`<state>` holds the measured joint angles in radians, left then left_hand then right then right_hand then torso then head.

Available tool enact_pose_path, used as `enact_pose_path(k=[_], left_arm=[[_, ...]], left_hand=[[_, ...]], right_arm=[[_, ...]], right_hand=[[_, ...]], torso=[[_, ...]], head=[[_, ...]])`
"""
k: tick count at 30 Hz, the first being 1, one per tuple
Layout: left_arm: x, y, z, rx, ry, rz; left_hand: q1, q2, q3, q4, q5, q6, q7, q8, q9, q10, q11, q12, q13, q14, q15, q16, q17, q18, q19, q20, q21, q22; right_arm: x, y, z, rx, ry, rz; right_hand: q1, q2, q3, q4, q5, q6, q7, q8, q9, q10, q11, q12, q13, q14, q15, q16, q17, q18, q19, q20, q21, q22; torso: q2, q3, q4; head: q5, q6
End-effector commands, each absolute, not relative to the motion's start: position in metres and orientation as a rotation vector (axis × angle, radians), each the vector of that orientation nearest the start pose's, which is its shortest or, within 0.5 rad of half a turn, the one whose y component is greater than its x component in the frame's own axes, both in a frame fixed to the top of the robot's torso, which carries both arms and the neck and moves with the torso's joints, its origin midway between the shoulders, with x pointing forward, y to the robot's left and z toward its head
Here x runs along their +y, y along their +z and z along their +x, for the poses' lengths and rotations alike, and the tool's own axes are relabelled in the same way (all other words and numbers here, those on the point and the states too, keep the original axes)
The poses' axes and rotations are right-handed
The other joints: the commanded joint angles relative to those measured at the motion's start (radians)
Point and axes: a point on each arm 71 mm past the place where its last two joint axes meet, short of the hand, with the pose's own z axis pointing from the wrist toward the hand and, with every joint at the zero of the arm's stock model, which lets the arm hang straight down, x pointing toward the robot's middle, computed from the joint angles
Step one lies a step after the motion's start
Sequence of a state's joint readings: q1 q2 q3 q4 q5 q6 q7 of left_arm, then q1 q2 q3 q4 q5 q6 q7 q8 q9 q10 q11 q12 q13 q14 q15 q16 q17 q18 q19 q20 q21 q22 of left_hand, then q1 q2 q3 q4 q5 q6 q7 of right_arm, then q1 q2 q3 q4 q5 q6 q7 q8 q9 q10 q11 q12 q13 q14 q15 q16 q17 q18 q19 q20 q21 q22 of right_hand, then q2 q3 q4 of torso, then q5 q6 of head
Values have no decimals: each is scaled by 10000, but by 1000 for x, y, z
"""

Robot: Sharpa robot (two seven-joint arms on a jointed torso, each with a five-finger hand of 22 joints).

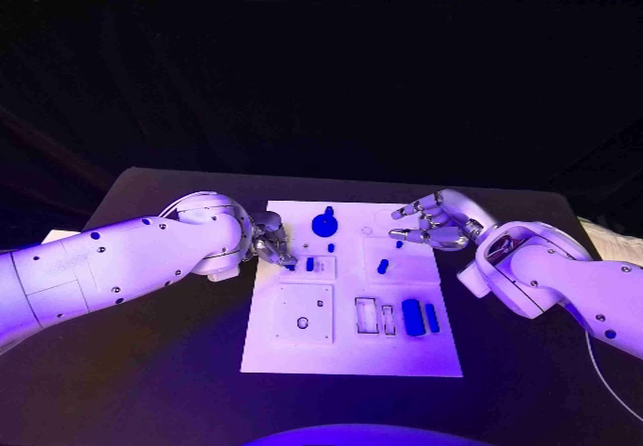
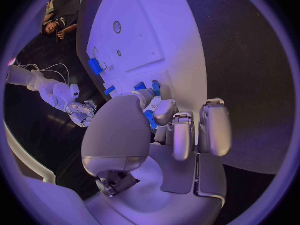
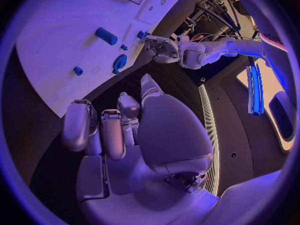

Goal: Assemble the parts on the task board

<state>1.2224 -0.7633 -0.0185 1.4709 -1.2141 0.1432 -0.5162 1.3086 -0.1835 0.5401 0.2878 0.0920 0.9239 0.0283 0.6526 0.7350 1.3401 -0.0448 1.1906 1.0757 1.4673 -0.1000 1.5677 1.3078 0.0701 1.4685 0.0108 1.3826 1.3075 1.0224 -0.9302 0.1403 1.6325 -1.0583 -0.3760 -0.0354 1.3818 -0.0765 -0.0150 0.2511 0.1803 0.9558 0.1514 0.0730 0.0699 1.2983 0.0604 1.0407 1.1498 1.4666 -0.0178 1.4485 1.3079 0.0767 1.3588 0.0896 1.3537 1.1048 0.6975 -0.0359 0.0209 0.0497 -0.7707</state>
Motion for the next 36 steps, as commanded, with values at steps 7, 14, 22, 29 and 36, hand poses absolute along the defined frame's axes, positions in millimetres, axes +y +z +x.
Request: enact_pose_path(k=[7, 14, 22, 29, 36], left_arm=[[195, -210, 493, 22560, -2974, -564], [192, -210, 492, 22567, -3064, -521], [187, -211, 492, 22641, -3303, -706], [183, -212, 492, 22746, -3317, -762], [181, -213, 493, 22884, -3097, -767]], left_hand=[[38, -96, 1570, -1497, 36, 92, -30, -36, 13, 50, -1, 53, 9, 1035, 19, 31, 2630, -189, 278, 1, 39, 630], [28, -101, 1584, -1501, 47, 104, -30, -42, 10, 59, -1, 59, 17, 1035, 19, 31, 2630, -188, 278, 1, 37, 629], [-240, -161, 1602, -1446, 159, 262, -67, -51, 10, 175, -21, 122, 104, 1035, 12, 31, 2630, -201, 303, -2, 81, 691], [-836, -230, 1256, -1321, 185, 485, -178, -50, 39, 284, -98, 180, 191, 1035, -47, 31, 2630, -214, 335, -40, 127, 765], [-1102, -200, 1060, -1259, 208, 572, -218, -47, 62, 337, -130, 233, 266, 1035, -74, 31, 2630, -227, 360, -65, 172, 825]], right_arm=[[-218, -191, 459, 16881, 9435, 3288], [-218, -191, 459, 16881, 9441, 3282], [-217, -191, 459, 16879, 9453, 3276], [-217, -190, 458, 16858, 9485, 3261], [-216, -190, 457, 16843, 9508, 3251]], right_hand=[[22, 90, -77, -8, 69, 45, -18, -10, 8, -70, 7, -25, -10, 584, 21, -43, 561, 143, -49, -4, -65, -23], [22, 90, -77, -8, 69, 45, -18, -10, 8, -70, 7, -25, -10, 584, 21, -43, 561, 143, -49, -4, -65, -23], [22, 90, -77, -8, 69, 45, -18, -10, 8, -70, 7, -25, -10, 584, 21, -43, 561, 143, -49, -4, -65, -23], [20, 100, -86, -7, 72, 46, -18, -10, 8, -82, 7, -48, -31, 580, 20, -57, 540, 146, -57, -5, -76, -43], [20, 100, -86, -7, 72, 46, -18, -10, 8, -82, 7, -48, -31, 580, 20, -57, 540, 146, -57, -5, -76, -43]], torso=[[4, -2, -3], [3, 1, -6], [9, 2, -10], [11, 7, -4], [1, 3, -3]], head=[[-6, -21], [-9, -27], [-22, -47], [-27, -77], [-37, -103]])
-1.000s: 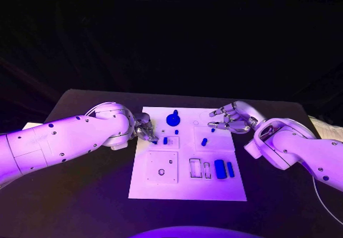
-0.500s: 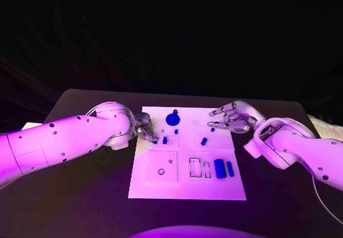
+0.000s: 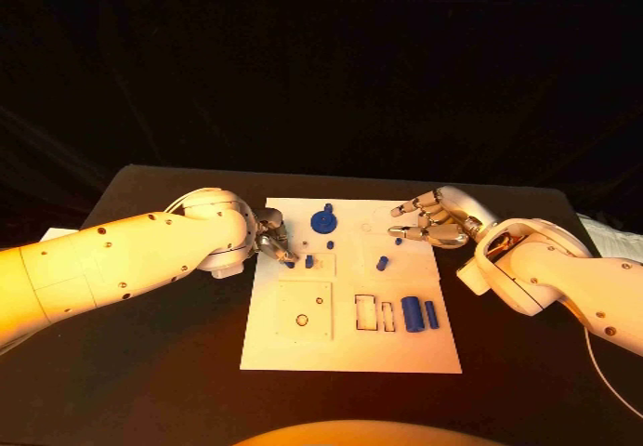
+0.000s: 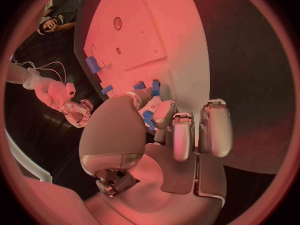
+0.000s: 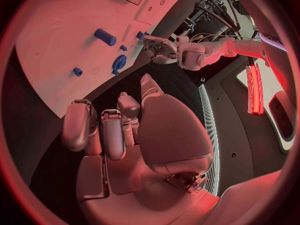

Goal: Assemble the parts on the task board

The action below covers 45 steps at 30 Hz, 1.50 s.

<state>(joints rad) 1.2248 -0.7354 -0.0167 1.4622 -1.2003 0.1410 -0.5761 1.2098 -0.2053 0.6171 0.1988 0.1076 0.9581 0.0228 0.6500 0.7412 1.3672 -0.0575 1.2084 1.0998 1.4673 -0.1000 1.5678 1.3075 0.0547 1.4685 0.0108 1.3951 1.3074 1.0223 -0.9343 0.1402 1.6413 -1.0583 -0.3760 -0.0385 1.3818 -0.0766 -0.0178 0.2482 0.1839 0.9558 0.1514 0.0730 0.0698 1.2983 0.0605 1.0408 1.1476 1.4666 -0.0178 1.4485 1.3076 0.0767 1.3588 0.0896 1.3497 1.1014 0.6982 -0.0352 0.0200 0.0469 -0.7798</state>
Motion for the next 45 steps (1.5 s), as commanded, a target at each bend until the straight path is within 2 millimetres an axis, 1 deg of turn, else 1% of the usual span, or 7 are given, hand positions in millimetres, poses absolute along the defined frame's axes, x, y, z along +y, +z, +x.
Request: enact_pose_path(k=[1, 5, 9, 11, 32, 39, 45], left_arm=[[181, -213, 493, 22911, -3048, -768], [180, -214, 494, 23001, -2919, -747], [180, -215, 495, 23084, -2811, -723], [180, -215, 495, 23106, -2779, -718], [179, -216, 495, 23135, -2557, -443], [178, -215, 496, 22991, -2599, -474], [176, -215, 497, 22954, -2610, -493]], left_hand=[[-156, 26, 254, -358, 54, 247, -170, -19, 5, 79, -8, 70, 44, 1035, -79, 30, 2633, -76, 365, -69, 56, 838], [-345, 76, 109, -289, 59, 311, -193, -12, 22, 124, -26, 121, 111, 1035, -93, 30, 2633, -82, 378, -82, 76, 867], [-930, 121, -262, 47, 57, 405, -209, -12, 48, 171, -36, 174, 181, 1035, -100, 30, 2633, -83, 382, -92, 69, 875], [-1046, 119, -388, 108, 60, 430, -218, -12, 58, 179, -44, 185, 196, 1035, -107, 30, 2633, -84, 385, -97, 73, 884], [-1082, 56, -717, 55, 75, 558, -291, 13, 101, 278, -96, 306, 348, 1035, -136, 30, 2633, -107, 424, -120, 154, 985], [-1057, 41, -758, 24, 78, 582, -302, 18, 108, 305, -107, 341, 393, 1035, -141, 30, 2633, -115, 437, -125, 183, 1017], [-1224, 58, -1005, 155, 76, 666, -311, 12, 118, 349, -117, 367, 427, 1035, -153, 30, 2633, -129, 461, -137, 233, 1078]], right_arm=[[-216, -190, 457, 16841, 9511, 3249], [-216, -190, 457, 16834, 9519, 3245], [-215, -190, 457, 16832, 9530, 3242], [-215, -190, 457, 16838, 9542, 3234], [-214, -189, 456, 16803, 9613, 3186], [-214, -189, 456, 16804, 9622, 3180], [-214, -189, 456, 16801, 9635, 3175]], right_hand=[[20, 100, -58, 22, 35, 46, -18, -10, 9, -82, 7, -49, -9, 580, 20, -57, 543, 146, -57, -5, -36, -9], [19, 102, -64, 21, 38, 44, -18, -11, 8, -93, 7, -67, -25, 579, 20, -64, 534, 148, -61, -6, -42, -20], [19, 102, -65, 21, 38, 43, -18, -12, 8, -97, 7, -73, -29, 579, 20, -64, 534, 153, -73, -6, -55, -47], [19, 102, -65, 21, 38, 43, -18, -12, 8, -97, 7, -73, -29, 579, 20, -64, 534, 153, -73, -6, -55, -47], [4, 118, -85, 31, 63, 32, -14, -19, 5, -112, 9, -94, -48, 565, 20, -107, 472, 169, -111, -7, -101, -134], [1, 122, -88, 33, 68, 30, -14, -20, 5, -116, 10, -101, -54, 559, 20, -123, 448, 175, -124, -7, -115, -162], [-3, 125, -92, 35, 74, 29, -13, -20, 4, -122, 10, -111, -62, 555, 20, -135, 431, 178, -132, -7, -125, -180]], torso=[[-6, -3, 4], [-6, -4, 2], [-7, -10, 5], [-12, -13, 11], [-7, -21, 14], [-9, -14, 16], [-12, -8, 5]], head=[[-9, -13], [-8, -41], [-28, -41], [-38, -44], [-28, -111], [-19, -126], [-13, -130]])
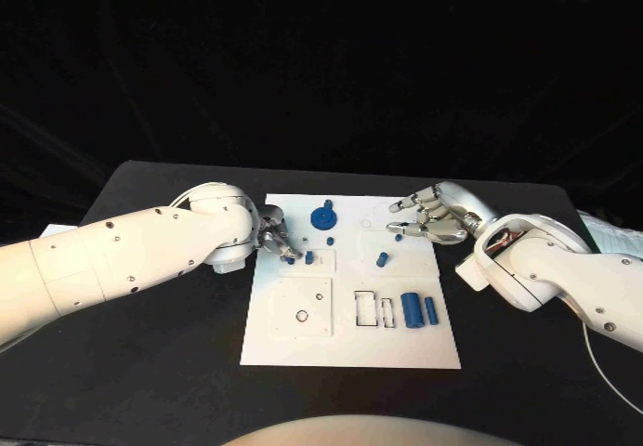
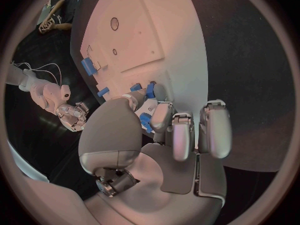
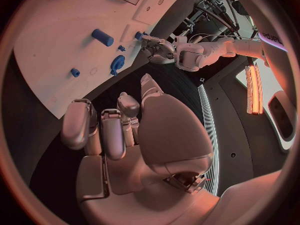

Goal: Assemble the parts on the task board

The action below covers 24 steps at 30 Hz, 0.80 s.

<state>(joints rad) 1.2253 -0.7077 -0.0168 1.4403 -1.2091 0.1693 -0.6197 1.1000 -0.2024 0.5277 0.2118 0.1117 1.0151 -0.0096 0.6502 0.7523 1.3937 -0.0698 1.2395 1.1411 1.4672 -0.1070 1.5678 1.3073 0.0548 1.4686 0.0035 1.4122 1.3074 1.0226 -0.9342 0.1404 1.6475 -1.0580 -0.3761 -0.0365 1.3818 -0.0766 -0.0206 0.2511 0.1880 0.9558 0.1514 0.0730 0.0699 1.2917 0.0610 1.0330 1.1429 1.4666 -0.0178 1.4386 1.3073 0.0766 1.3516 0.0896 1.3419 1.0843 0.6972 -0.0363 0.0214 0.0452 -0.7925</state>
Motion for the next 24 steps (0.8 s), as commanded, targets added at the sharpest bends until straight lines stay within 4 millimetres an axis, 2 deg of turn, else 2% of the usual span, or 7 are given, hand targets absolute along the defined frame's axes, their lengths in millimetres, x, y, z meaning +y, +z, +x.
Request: enact_pose_path(k=[1, 7, 24], left_arm=[[176, -215, 497, 22952, -2605, -498], [176, -215, 498, 22936, -2566, -540], [181, -215, 501, 22837, -2382, -656]], left_hand=[[-172, 30, -181, 64, 35, 113, 10, 8, 10, 93, 6, 61, 21, 1036, -83, 30, 2635, -134, 464, -66, 74, 1093], [-351, 123, -563, 298, 45, 209, -9, 1, 28, 149, -7, 108, 87, 1036, -88, 30, 2635, -151, 491, -73, 134, 1168], [-360, 201, -901, 485, 68, 285, -42, -17, 52, 181, -29, 106, 98, 1036, -100, 30, 2635, -155, 501, -83, 148, 1200]], right_arm=[[-214, -189, 456, 16800, 9636, 3176], [-214, -189, 456, 16801, 9631, 3200], [-215, -189, 456, 16803, 9608, 3245]], right_hand=[[-3, 125, -64, 7, 34, 29, -13, -20, 4, -57, 5, -33, -15, 555, 20, -36, 433, 178, -59, -7, -47, -9], [-38, 148, -93, 30, 50, 27, -13, -21, 4, -50, 7, -16, -6, 552, 21, -51, 420, 181, -66, -7, -63, -31], [-72, 163, -121, 51, 62, 25, -10, -23, 3, -60, 9, -32, -23, 549, 22, -65, 405, 186, -77, -7, -82, -61]], torso=[[0, 5, -7], [1, 5, -2], [-3, -8, 5]], head=[[5, -5], [-11, -11], [-41, -5]])
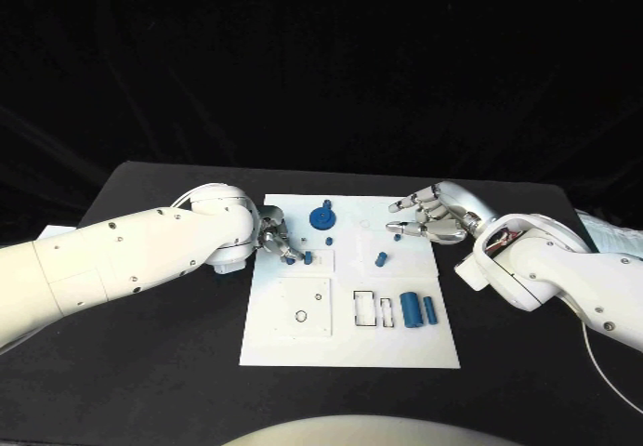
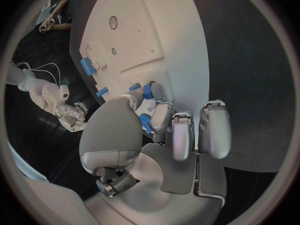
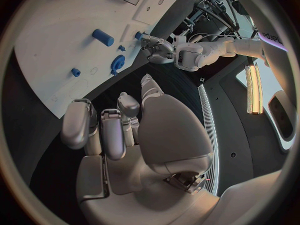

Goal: Assemble the parts on the task board

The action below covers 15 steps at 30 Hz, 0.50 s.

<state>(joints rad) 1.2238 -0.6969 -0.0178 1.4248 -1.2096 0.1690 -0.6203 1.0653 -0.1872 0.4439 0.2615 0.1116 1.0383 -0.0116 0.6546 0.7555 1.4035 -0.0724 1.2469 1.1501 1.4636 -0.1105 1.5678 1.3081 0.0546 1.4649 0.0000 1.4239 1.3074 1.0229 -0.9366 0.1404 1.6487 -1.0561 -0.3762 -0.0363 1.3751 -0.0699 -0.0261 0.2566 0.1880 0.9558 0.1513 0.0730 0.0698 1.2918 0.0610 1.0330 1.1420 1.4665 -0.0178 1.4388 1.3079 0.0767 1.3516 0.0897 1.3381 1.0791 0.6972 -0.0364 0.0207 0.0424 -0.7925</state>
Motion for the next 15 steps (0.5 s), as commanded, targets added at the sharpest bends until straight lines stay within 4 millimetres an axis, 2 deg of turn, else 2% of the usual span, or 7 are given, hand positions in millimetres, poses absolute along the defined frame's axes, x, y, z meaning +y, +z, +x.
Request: enact_pose_path(k=[1, 11, 15], left_arm=[[181, -215, 501, 22845, -2361, -649], [185, -216, 501, 22922, -2182, -536], [186, -216, 501, 22921, -2125, -501]], left_hand=[[42, 54, -60, -32, 74, 50, -28, -65, 23, 83, -9, 30, 6, 1072, -67, 30, 2627, -152, 536, -50, 25, 1196], [65, 19, -117, -23, 64, 59, -26, -67, 31, 81, -9, 17, -6, 1072, -70, 30, 2627, -153, 537, -52, 26, 1200], [303, 77, -44, -125, 83, 57, -52, -81, 43, 87, -29, 10, -4, 1072, -80, 30, 2627, -150, 534, -60, 15, 1199]], right_arm=[[-216, -189, 456, 16804, 9608, 3248], [-216, -189, 457, 16820, 9595, 3260], [-216, -189, 457, 16824, 9595, 3260]], right_hand=[[-4, 96, -66, -4, 63, 25, -10, -23, 3, -61, 8, -32, -13, 550, 22, -67, 399, 186, -78, -7, -44, -9], [-4, 96, -66, -4, 63, 25, -10, -23, 3, -61, 8, -32, -13, 550, 22, -67, 399, 186, -78, -7, -44, -9], [-29, 101, -89, 11, 75, 22, -10, -24, 3, -63, 10, -33, -17, 549, 22, -74, 392, 188, -81, -7, -53, -20]], torso=[[-4, -7, 13], [-5, -9, 13], [-2, -12, 11]], head=[[-14, -7], [-4, -17], [0, -19]])
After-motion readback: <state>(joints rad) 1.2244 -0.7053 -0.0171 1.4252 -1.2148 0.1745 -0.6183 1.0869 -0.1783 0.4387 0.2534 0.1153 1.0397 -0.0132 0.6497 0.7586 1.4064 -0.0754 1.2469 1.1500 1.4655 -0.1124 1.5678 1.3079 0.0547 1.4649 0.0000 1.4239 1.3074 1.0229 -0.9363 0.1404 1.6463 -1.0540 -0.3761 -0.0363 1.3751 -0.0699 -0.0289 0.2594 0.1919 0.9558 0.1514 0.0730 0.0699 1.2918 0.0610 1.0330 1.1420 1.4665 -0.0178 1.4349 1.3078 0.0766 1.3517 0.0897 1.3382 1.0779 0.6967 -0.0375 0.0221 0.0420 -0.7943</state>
